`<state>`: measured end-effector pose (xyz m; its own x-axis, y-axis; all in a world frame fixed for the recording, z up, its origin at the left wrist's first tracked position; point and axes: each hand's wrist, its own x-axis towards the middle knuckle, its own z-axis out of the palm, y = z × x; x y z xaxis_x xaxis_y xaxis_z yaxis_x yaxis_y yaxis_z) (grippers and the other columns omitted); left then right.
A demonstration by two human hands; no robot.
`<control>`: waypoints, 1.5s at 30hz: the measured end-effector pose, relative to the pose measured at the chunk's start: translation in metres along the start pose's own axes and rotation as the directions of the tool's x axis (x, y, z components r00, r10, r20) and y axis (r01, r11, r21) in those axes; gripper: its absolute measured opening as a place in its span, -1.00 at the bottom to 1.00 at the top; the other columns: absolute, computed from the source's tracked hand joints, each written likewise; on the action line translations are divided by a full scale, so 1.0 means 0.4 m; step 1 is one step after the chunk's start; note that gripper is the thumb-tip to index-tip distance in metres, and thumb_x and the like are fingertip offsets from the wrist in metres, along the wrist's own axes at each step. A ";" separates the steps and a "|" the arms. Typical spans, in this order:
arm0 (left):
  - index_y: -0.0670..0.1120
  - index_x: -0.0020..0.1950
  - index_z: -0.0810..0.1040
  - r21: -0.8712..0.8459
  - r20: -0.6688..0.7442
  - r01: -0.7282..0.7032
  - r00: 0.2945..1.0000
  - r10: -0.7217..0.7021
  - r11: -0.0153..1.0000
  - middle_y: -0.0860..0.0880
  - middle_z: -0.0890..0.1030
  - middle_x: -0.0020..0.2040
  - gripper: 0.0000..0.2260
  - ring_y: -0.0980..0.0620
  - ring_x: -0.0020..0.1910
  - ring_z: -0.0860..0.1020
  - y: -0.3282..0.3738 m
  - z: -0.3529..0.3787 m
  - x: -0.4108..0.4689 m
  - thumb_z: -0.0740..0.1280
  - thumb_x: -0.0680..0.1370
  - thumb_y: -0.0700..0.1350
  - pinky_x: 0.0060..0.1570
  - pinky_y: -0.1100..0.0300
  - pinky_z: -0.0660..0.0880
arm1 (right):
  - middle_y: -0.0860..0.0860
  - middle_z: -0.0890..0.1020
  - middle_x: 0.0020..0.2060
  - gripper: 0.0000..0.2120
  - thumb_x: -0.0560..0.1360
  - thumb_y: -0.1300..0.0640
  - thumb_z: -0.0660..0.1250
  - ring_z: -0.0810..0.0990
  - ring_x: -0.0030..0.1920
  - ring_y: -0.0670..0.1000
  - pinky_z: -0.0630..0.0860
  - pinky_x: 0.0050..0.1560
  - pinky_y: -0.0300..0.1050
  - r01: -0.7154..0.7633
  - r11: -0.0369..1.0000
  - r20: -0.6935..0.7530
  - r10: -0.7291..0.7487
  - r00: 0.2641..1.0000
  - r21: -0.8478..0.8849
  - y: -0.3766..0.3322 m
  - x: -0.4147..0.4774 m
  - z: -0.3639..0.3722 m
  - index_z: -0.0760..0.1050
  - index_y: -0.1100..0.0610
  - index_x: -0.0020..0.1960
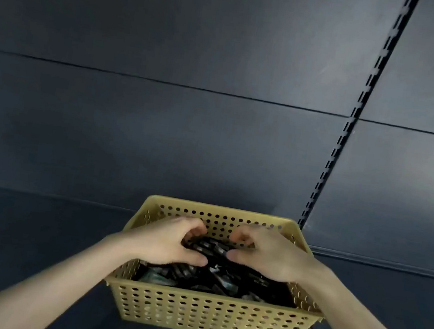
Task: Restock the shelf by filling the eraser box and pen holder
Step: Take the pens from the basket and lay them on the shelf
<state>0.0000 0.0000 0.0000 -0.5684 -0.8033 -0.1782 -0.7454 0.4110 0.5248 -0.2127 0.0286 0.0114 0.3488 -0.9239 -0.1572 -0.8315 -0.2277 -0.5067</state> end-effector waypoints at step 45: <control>-0.04 0.12 0.59 -0.188 0.069 -0.141 0.985 0.157 0.972 0.04 0.68 -0.01 -0.66 0.09 -0.05 0.64 0.009 -0.082 0.079 0.51 0.39 -0.02 0.05 0.12 0.50 | -0.04 0.66 -0.26 -0.84 0.42 0.28 0.41 0.63 -0.25 -0.09 0.52 -0.24 -0.26 -0.081 0.775 0.226 -0.082 0.971 0.627 0.015 0.035 -0.042 0.55 0.13 -0.02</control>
<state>-0.0090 -0.0381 0.0236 -0.7010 -0.6970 -0.1510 -0.5788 0.4323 0.6915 -0.2201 0.0092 0.0203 0.5045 -0.8085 -0.3030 -0.4013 0.0912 -0.9114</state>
